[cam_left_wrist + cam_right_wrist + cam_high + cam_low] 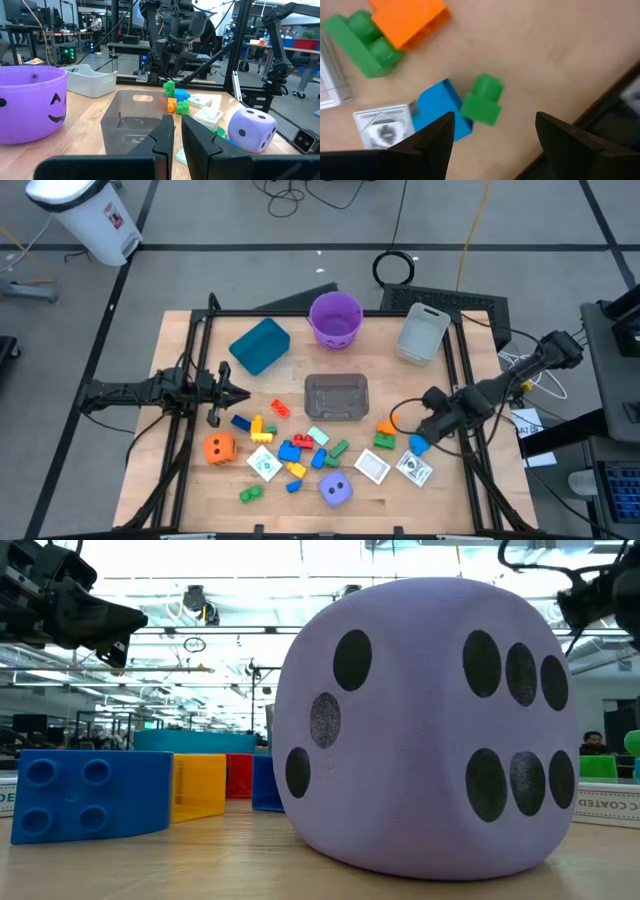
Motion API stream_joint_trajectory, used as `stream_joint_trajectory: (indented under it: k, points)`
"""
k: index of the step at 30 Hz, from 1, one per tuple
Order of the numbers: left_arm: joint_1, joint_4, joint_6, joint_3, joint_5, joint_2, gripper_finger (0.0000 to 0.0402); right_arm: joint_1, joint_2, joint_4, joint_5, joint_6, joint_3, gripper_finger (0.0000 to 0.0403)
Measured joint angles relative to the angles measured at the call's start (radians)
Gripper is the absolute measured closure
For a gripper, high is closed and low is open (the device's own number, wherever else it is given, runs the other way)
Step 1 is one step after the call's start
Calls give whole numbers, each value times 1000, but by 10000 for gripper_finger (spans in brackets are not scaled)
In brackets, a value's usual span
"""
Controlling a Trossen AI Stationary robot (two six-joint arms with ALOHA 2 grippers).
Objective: Pick & Place Toys
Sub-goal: Put the top green game piece into the white bin
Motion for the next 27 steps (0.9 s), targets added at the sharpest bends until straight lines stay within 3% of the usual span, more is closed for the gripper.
stream_joint_trajectory:
  k: [21,27]
  points:
    - [0,1,0,0,0,0,360,-107,-1,247,-79,-92,-166,120]
    - [0,1,0,0,0,0,360,-106,0,375,-44,-359,-236,133]
